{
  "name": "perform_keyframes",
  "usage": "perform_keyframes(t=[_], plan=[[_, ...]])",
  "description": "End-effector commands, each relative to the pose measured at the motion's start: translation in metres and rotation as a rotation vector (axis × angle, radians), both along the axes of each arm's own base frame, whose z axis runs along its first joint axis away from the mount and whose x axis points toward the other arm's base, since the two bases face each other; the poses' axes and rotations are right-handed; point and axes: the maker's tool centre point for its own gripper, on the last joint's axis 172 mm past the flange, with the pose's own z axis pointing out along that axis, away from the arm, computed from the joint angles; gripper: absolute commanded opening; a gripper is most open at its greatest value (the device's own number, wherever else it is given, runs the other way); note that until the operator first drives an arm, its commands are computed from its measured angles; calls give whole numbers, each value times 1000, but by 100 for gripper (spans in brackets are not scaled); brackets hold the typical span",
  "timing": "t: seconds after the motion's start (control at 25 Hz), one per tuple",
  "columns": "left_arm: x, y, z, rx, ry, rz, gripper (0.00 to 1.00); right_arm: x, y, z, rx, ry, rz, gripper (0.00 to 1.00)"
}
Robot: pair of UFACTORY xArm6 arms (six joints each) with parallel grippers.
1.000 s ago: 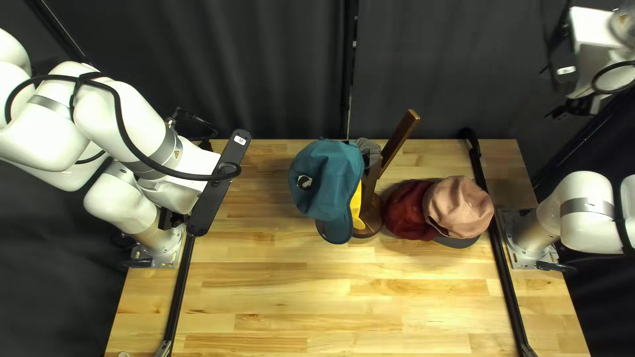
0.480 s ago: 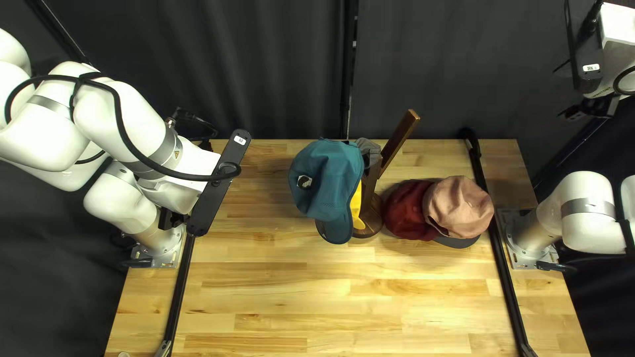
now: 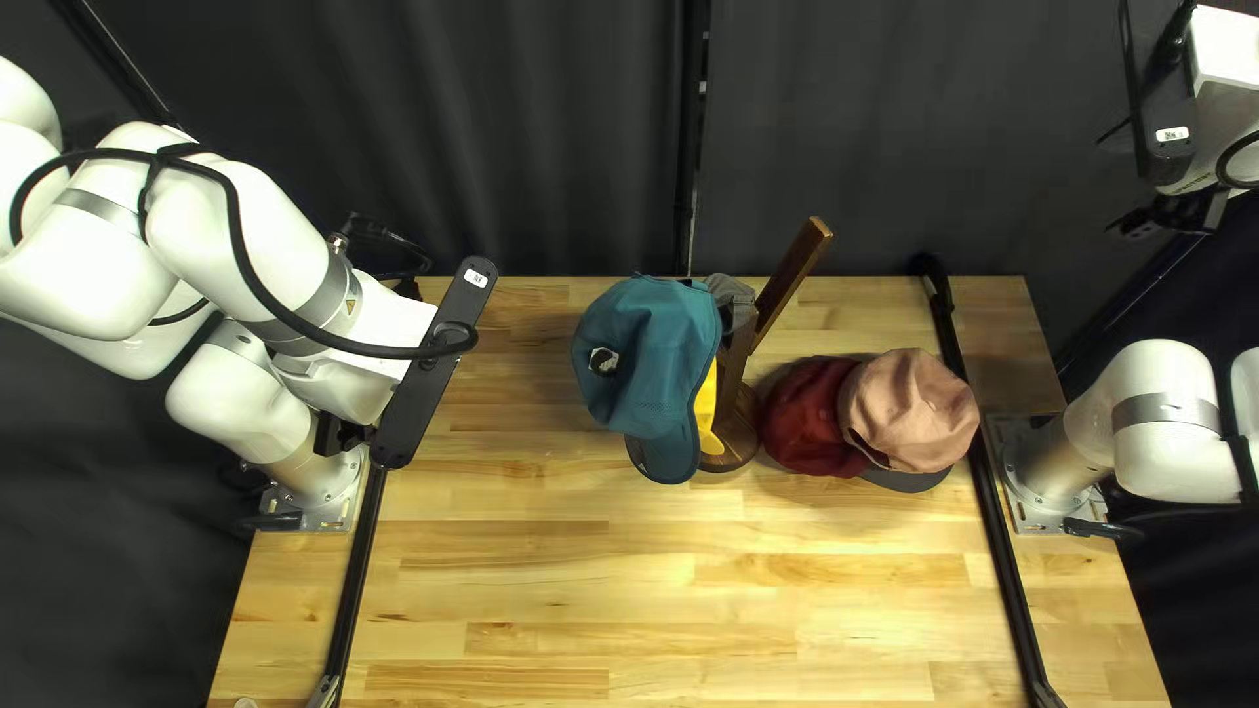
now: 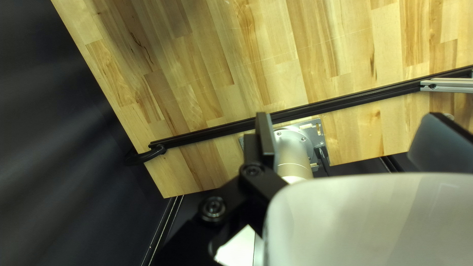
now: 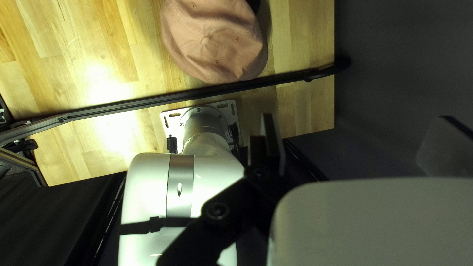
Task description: Remove hats from holder and stack on top of each other
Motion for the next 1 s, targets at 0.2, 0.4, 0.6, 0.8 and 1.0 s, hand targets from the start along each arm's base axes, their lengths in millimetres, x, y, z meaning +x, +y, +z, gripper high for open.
perform_keyframes(t=[0.2, 0.4, 0.6, 0.8, 1.0], plan=[[10, 30, 0, 95, 106, 118, 100, 0, 0, 0, 0, 0, 0, 100], [33, 49, -7, 133, 132, 187, 100, 0, 0, 0, 0, 0, 0, 100], [60, 73, -3, 125, 117, 183, 100, 0, 0, 0, 0, 0, 0, 100], [90, 86, 21, 68, 86, 99, 100, 0, 0, 0, 0, 0, 0, 100], [129, 88, 34, 24, 75, 20, 100, 0, 0, 0, 0, 0, 0, 100]])
